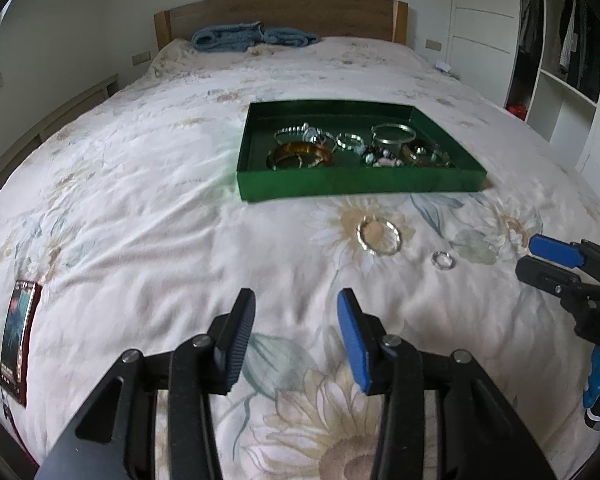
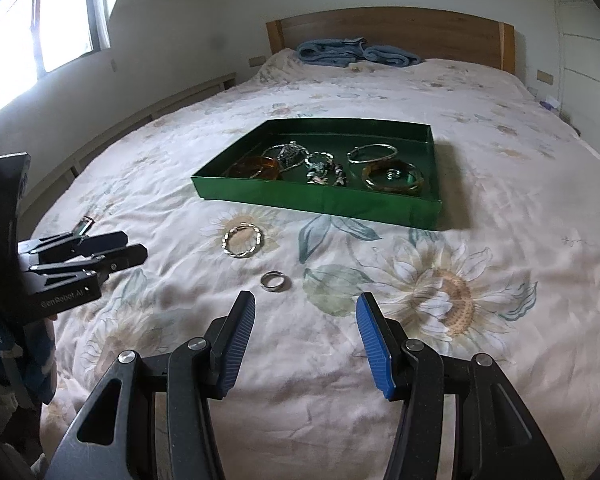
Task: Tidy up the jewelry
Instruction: 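Move both tools toward the silver hoop and small ring on the duvet, then grasp the silver hoop with the left tool while the right tool grasps the small ring, then carry silver hoop to tray with left tool while right tool carries small ring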
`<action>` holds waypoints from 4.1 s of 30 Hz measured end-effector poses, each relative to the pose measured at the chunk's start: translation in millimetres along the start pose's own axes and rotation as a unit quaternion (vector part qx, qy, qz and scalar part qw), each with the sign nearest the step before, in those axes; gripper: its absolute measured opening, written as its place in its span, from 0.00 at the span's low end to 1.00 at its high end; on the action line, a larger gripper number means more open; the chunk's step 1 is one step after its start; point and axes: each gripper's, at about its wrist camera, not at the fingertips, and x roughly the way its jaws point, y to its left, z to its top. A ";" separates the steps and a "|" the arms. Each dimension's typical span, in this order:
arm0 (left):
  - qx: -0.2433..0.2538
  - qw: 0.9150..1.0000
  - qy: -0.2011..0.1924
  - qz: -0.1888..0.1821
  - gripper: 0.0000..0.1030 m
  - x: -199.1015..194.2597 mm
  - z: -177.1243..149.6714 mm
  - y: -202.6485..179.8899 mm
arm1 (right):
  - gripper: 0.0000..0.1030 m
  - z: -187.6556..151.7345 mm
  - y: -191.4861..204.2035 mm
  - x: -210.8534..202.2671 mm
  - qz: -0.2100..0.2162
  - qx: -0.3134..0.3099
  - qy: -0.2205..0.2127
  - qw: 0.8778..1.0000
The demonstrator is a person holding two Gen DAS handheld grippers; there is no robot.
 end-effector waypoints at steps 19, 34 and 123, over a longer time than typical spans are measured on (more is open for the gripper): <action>0.008 0.999 0.024 0.040 0.40 -51.8 -23.0 -45.4 | 0.52 -23.1 -16.6 -52.6 0.047 0.009 -0.040 0.998; 0.020 0.998 0.046 0.024 0.40 -47.0 -31.7 -60.5 | 0.55 -41.6 -53.9 -79.7 0.011 0.036 -0.041 0.998; -0.017 0.993 -0.009 -0.115 0.04 60.8 111.5 -27.7 | 0.19 75.1 -16.3 66.0 0.005 -0.062 -0.025 0.998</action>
